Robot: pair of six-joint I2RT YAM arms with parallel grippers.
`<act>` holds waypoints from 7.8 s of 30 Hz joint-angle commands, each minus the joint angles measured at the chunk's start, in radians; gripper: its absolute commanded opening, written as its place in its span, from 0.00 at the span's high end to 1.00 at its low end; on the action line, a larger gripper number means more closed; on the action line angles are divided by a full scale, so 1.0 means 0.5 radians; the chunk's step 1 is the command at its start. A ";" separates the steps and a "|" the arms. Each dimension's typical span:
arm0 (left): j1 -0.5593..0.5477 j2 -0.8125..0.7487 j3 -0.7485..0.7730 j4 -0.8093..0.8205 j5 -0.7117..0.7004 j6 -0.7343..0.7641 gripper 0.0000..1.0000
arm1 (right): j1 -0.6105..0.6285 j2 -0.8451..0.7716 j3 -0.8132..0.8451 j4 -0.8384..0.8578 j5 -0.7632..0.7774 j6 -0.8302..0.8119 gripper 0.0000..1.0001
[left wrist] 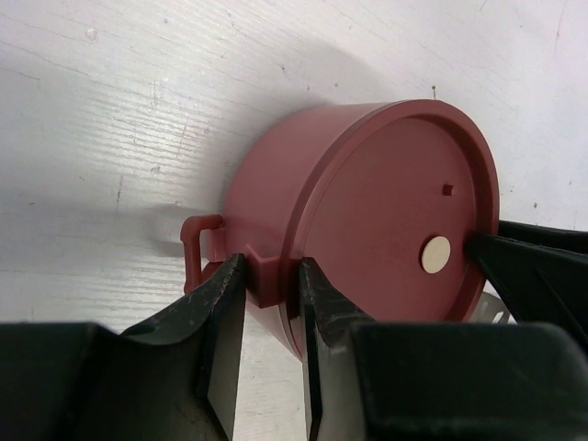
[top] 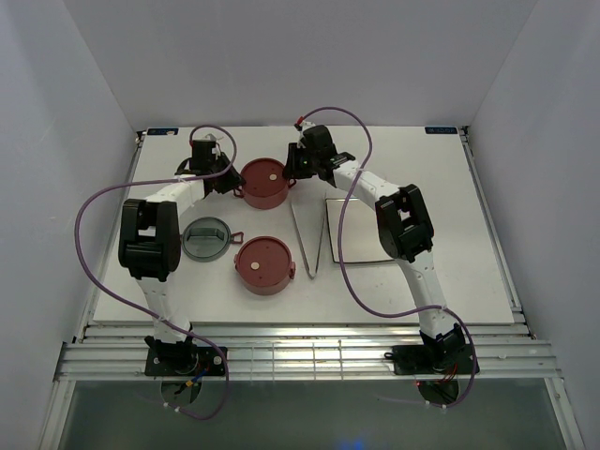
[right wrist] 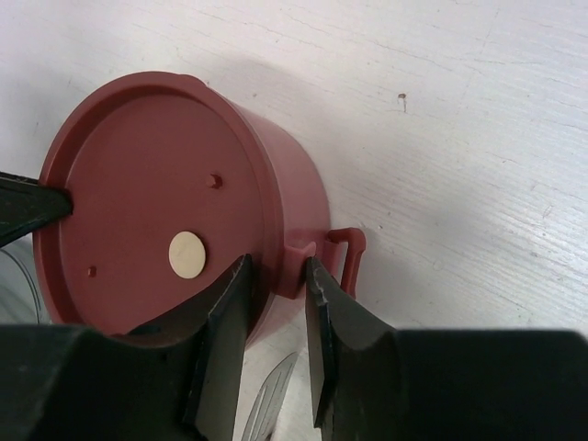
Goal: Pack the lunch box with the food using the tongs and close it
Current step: Pick up the packing box from the center of the board, then place the packing box into the packing box, then pick up the box lid from the center of the board.
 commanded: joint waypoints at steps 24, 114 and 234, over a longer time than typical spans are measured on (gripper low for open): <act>-0.019 -0.506 0.033 -0.004 0.294 -0.135 1.00 | 0.121 -0.595 -0.306 0.009 -0.293 0.000 0.92; -0.086 -2.175 -1.292 -0.474 0.350 -0.328 1.00 | 1.253 -1.896 -2.018 0.043 0.925 0.829 0.92; -0.290 -1.533 -0.090 -1.848 -0.767 -1.767 1.00 | 1.106 -2.783 -2.426 -0.068 1.002 0.068 0.43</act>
